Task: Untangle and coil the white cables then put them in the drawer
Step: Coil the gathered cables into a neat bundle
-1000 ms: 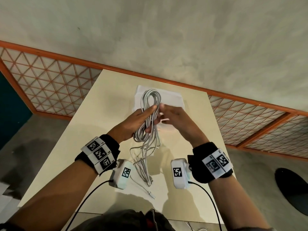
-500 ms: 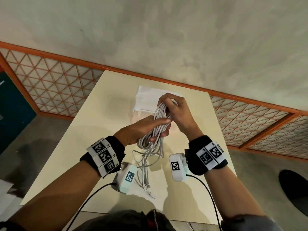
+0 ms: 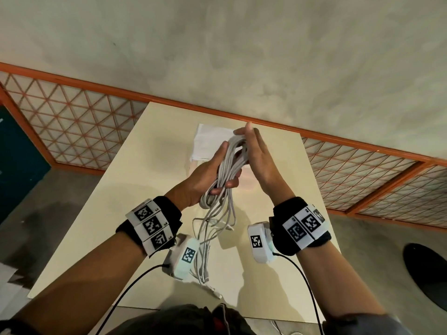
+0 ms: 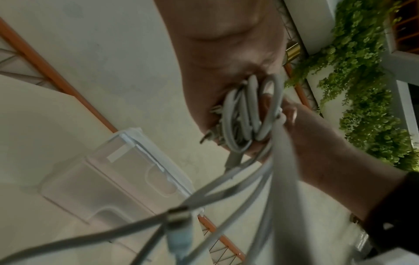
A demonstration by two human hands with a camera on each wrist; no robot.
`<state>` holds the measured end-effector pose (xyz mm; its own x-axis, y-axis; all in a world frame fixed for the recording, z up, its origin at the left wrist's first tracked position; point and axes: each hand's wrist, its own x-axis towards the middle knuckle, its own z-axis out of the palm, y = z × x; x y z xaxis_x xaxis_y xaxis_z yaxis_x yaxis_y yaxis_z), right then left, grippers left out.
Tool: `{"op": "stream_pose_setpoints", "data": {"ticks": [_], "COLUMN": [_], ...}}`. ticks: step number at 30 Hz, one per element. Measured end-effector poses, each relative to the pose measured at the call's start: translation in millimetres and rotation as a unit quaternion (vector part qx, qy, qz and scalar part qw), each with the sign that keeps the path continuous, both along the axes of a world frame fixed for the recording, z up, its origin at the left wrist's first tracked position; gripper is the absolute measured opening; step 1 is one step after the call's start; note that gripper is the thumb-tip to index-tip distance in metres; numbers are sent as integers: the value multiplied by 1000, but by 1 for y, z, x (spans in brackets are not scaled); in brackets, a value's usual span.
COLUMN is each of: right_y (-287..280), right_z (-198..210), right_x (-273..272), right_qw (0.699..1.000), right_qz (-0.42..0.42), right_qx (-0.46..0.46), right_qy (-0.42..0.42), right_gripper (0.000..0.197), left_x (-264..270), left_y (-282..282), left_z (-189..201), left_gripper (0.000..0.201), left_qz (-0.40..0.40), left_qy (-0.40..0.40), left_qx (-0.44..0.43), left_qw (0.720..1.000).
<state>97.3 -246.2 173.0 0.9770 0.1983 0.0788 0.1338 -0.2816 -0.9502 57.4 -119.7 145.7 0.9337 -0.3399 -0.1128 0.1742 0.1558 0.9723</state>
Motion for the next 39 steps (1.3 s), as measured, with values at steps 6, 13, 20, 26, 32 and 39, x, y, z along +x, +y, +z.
{"op": "stream_pose_setpoints", "data": {"ticks": [6,13,20,26,32,39], "right_y": [0,-8,2,1,4,26], "right_z": [-41,-39,-30,-24,-27,-28], "right_x": [-28,-23,-25,-18,-12,-23], "right_qw": [967,956,969,958,963,948], "right_qz": [203,240,188,227,221,271], "right_qx": [-32,-129,-156,-176,-152,-168], "right_qy": [152,112,31,10,22,-18], "right_gripper": [88,13,12,18,22,39], "left_x": [11,24,29,33,38,43], "left_y": [9,27,29,30,29,29], "left_z": [4,-5,-11,-11,-22,-26], "left_gripper": [72,64,60,48,34,19], "left_qz": [163,167,272,306,321,407], "left_qy": [6,-10,-26,-39,-118,-179], "left_qx": [-11,-99,-91,-48,4,21], "left_qw": [987,981,958,950,940,896]}}
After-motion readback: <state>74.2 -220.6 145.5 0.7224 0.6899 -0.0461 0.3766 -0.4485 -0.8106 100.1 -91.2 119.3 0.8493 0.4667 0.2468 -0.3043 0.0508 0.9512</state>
